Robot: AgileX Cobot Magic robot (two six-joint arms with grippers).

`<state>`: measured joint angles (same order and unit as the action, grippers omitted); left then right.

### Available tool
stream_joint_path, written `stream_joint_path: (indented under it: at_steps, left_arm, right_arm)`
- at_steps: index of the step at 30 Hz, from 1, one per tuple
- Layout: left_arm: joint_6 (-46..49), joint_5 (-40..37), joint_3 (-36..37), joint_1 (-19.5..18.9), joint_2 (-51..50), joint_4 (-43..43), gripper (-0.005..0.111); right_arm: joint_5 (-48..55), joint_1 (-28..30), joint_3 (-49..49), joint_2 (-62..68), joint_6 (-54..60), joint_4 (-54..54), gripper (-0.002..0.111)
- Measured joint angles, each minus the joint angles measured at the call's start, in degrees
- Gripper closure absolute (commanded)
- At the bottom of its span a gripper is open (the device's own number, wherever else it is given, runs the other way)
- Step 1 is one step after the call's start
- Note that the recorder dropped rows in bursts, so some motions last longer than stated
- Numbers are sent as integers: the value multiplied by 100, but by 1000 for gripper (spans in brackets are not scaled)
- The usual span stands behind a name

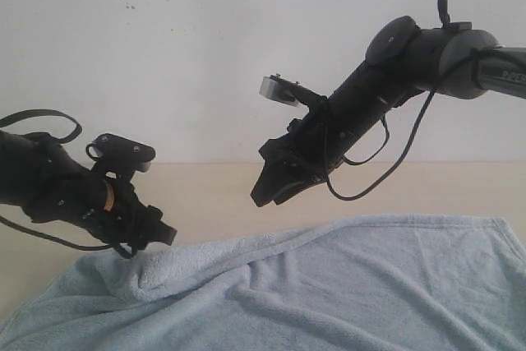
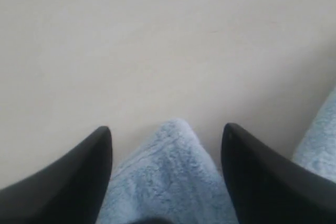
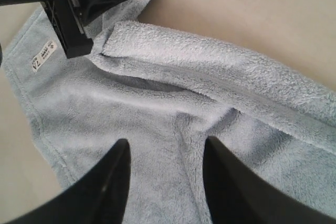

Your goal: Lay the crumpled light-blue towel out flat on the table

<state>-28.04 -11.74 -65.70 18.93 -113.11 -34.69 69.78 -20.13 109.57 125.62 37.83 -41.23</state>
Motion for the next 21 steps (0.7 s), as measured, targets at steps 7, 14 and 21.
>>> stream_joint_path:
  at_steps: [7, 14, 21]
  left_arm:
    - [231, -304, -185, 130, -414, 152, 48]
    - [266, -833, -470, 130, -606, 166, 76]
    - [266, -1064, -495, 130, -606, -42, 103]
  right_arm:
    - [0, 0, 0, 0, -119, 0, 65]
    - [0, 0, 0, 0, -147, 0, 65]
    - [0, 0, 0, 0, -147, 0, 65]
